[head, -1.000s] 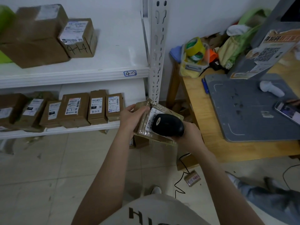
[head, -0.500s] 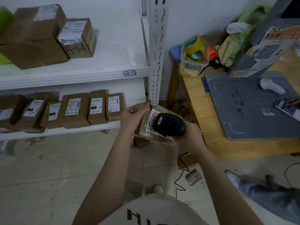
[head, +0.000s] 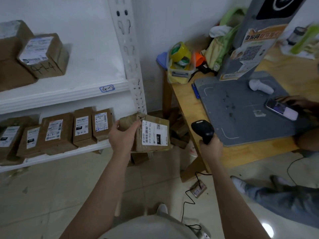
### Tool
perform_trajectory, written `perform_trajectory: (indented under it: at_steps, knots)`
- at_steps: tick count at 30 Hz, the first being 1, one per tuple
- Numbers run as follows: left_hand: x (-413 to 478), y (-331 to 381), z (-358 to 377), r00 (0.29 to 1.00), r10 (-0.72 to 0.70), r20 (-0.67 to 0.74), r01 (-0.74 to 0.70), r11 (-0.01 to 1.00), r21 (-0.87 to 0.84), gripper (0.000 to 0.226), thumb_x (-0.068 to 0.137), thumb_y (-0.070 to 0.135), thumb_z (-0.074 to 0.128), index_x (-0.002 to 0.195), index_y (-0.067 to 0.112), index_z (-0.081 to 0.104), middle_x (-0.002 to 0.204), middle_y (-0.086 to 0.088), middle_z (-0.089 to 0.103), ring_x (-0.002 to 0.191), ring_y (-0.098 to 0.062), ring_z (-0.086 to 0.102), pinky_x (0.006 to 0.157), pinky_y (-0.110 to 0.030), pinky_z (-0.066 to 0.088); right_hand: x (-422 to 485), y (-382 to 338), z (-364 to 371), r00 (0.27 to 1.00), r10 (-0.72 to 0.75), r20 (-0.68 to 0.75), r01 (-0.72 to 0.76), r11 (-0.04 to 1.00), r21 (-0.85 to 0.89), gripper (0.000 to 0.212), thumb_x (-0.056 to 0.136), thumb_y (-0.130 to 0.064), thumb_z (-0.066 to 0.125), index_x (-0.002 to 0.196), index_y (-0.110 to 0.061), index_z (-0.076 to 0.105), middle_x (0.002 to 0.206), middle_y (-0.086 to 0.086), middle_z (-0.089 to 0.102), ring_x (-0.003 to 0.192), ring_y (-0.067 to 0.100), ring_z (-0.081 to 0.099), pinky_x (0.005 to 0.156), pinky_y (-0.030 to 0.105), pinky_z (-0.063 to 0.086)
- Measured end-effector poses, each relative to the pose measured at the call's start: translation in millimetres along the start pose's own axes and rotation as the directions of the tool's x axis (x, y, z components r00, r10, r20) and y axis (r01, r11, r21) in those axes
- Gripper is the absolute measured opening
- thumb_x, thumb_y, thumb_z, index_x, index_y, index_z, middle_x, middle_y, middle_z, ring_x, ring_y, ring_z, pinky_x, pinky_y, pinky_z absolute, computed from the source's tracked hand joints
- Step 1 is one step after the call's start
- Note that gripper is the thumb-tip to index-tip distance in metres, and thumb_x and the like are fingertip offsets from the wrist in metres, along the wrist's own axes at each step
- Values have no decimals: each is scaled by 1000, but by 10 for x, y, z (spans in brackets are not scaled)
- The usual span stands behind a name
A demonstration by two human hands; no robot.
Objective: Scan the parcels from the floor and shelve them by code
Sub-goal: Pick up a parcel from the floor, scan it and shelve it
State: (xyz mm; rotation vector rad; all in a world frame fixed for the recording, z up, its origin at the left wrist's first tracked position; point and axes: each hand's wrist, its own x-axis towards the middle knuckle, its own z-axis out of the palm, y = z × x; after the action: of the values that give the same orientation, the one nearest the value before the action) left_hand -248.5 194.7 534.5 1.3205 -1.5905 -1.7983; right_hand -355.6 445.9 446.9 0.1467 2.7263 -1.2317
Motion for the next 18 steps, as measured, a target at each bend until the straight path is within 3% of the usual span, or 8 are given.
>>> perform_trajectory:
  at_steps: [3, 10, 12, 14, 18]
  knots:
    - [-27, 25, 107, 999, 45, 16, -46, 999, 25, 35, 75, 29, 86, 93, 37, 58, 97, 11, 66, 93, -11, 66, 72, -25, 53, 204, 237, -31, 994, 107, 4, -106, 989, -99, 32, 82, -1, 59, 114, -4, 56, 86, 10, 60, 81, 31, 62, 64, 32, 44]
    - [-25, 40, 280, 994, 98, 37, -101, 991, 85, 31, 74, 29, 87, 85, 38, 59, 97, 12, 66, 96, -15, 67, 90, -39, 57, 521, 461, -24, 979, 194, 63, -174, 956, -237, 29, 86, -4, 58, 115, -6, 56, 101, 18, 64, 90, 35, 63, 72, 42, 54]
    - [-40, 50, 307, 995, 93, 45, -96, 992, 76, 33, 75, 28, 86, 99, 33, 63, 95, 15, 64, 92, -10, 65, 90, -36, 56, 557, 495, -6, 975, 207, 75, -181, 948, -264, 29, 87, -6, 58, 116, -8, 56, 104, 18, 64, 93, 36, 63, 79, 46, 56]
    - [-48, 57, 324, 996, 86, 37, -88, 994, 67, 49, 75, 29, 86, 118, 28, 63, 98, 13, 64, 95, -11, 64, 92, -37, 55, 569, 519, 12, 976, 207, 75, -176, 938, -298, 28, 87, -9, 57, 115, -8, 57, 105, 18, 63, 94, 36, 63, 82, 48, 57]
    - [-44, 51, 330, 997, 66, 36, -68, 996, 55, 36, 75, 30, 86, 101, 33, 61, 105, 8, 68, 96, -12, 67, 85, -35, 57, 563, 558, 22, 977, 198, 84, -161, 932, -324, 28, 90, -9, 53, 118, -5, 56, 111, 19, 62, 99, 38, 61, 82, 45, 54]
